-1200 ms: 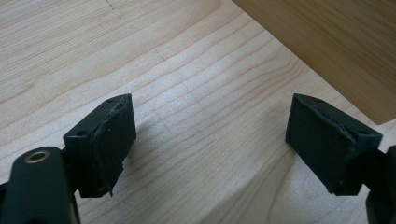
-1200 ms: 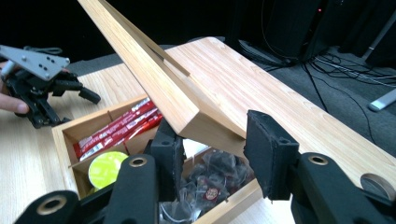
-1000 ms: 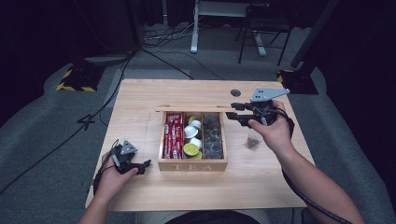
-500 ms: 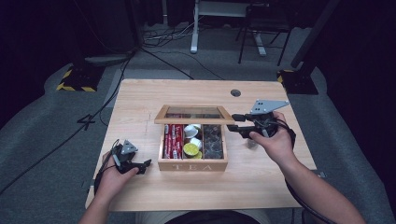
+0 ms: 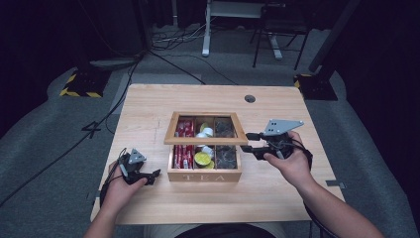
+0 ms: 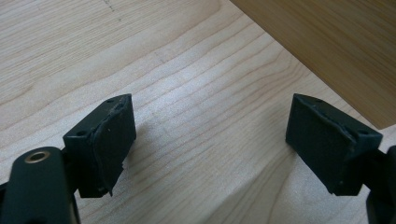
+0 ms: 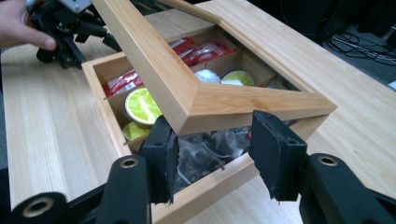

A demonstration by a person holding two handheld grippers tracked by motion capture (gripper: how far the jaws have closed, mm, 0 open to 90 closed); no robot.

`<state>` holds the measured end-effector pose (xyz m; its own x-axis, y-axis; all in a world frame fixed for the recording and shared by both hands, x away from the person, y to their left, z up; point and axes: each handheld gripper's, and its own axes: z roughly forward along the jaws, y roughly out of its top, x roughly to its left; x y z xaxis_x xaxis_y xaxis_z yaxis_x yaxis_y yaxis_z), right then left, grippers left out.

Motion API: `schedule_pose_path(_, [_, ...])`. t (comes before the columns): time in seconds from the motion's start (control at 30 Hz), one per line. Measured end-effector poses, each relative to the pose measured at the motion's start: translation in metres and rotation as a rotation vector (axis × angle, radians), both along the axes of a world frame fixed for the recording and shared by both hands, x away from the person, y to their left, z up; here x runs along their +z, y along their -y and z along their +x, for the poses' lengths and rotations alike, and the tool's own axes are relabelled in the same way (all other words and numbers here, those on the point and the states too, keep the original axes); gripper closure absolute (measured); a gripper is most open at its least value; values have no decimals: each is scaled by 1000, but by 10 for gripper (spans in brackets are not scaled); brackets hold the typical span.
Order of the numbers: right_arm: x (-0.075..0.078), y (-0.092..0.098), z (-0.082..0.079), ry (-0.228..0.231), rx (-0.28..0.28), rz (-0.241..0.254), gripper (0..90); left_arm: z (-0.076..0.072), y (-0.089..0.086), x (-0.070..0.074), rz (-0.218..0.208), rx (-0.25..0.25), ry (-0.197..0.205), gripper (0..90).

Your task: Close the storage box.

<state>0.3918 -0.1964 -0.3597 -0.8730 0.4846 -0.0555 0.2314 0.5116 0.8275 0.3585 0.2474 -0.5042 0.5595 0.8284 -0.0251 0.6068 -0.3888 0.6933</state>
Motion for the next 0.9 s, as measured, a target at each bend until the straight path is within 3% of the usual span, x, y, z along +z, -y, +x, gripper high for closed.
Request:
schedule_pose_path(0.3, [-21,1,-12,-27,13,-9,518,0,0,0,-1,3,-1,164])
schedule_pose_path(0.67, [-40,0,-22,-11,-1,-24,520,0,1,0,2,5,0,164])
schedule_pose_path(0.9, [-50,-1,-24,-28,-1,-24,521,0,1,0,2,5,-1,164])
